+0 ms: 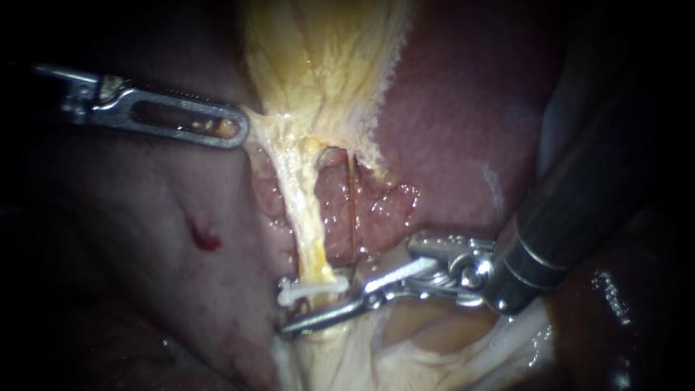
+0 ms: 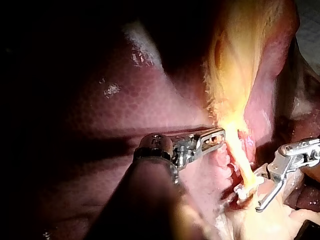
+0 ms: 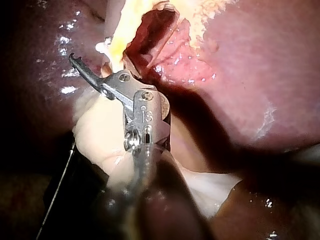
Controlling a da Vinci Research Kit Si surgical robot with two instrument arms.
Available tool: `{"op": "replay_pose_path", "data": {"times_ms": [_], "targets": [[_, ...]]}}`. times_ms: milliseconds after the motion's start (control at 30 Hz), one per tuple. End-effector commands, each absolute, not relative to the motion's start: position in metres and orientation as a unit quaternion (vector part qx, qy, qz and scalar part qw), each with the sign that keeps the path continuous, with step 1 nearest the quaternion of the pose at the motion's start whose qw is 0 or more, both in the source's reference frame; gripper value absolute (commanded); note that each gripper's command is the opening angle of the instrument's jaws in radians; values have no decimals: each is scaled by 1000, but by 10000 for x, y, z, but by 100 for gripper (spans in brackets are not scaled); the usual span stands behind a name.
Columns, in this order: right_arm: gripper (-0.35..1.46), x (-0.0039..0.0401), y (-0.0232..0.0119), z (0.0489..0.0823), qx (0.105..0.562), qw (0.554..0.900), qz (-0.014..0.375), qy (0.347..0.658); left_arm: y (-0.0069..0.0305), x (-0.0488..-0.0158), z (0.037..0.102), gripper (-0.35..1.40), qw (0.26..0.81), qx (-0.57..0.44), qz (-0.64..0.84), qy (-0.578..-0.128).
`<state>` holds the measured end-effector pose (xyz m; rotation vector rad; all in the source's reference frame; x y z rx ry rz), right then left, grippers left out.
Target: Going back first clip left tube
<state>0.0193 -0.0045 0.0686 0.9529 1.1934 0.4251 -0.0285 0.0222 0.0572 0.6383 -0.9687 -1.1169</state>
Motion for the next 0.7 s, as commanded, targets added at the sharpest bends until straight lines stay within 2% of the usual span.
{"op": "replay_pose_path", "data": {"times_ms": [33, 233, 300, 433, 700], "targets": [[50, 192, -44, 687, 420, 705, 188, 540, 222, -284, 572, -35, 693, 286, -500, -434], [50, 179, -29, 693, 359, 722, 163, 568, 222, -284, 571, -35, 693, 286, -500, -434], [50, 171, -21, 693, 343, 732, 158, 567, 222, -284, 571, -35, 693, 286, -500, -434], [50, 152, -10, 691, 323, 761, 143, 544, 222, -284, 571, -35, 693, 286, -500, -434], [50, 103, 9, 660, 291, 769, 118, 556, 221, -283, 571, -35, 693, 286, -500, -434]]}}
